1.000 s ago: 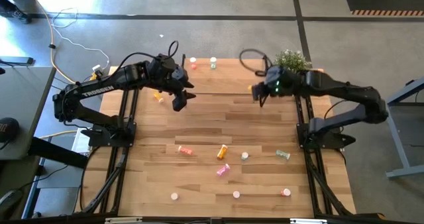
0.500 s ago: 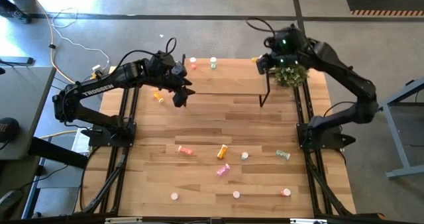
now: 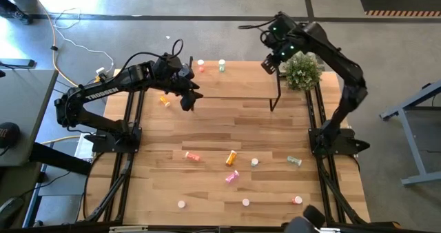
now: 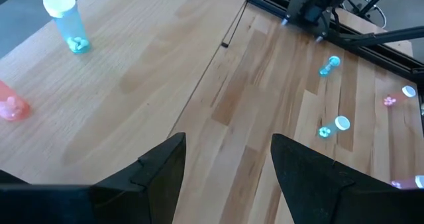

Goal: Pick and place medicine bottles onto shelf by color
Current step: Put the middle yellow pill bottle on the shelf

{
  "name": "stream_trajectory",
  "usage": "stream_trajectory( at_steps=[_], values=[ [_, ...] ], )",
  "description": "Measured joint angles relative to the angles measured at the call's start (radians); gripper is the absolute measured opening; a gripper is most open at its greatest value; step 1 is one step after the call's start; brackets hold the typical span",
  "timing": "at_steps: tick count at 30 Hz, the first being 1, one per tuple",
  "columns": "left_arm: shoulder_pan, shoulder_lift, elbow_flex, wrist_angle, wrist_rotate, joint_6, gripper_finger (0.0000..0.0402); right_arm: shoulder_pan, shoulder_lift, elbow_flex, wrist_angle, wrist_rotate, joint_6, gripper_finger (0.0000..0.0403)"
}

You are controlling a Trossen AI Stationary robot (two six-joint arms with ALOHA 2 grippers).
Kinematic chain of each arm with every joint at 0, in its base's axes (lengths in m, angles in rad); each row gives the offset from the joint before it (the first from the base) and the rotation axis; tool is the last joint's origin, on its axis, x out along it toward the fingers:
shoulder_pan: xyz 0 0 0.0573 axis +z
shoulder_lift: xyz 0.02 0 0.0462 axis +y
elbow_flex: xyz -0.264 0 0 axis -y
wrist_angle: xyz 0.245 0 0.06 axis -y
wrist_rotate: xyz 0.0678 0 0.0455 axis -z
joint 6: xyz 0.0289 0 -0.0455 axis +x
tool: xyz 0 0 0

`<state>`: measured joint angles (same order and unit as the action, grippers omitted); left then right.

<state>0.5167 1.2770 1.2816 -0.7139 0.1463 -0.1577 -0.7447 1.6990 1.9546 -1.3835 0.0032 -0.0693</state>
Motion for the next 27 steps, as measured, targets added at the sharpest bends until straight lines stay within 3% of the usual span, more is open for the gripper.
stream_trajectory(
  at_steps=[15,27],
  values=[
    [0.0,0.0,0.0,0.0,-0.002,-0.015,0.0213,-0.03,0.163,0.007,-0.042,0.015,-0.122,0.0114],
    [0.0,0.0,0.0,0.0,-0.004,-0.015,0.0213,-0.036,0.185,0.007,-0.042,0.03,-0.145,0.0114]
  ],
)
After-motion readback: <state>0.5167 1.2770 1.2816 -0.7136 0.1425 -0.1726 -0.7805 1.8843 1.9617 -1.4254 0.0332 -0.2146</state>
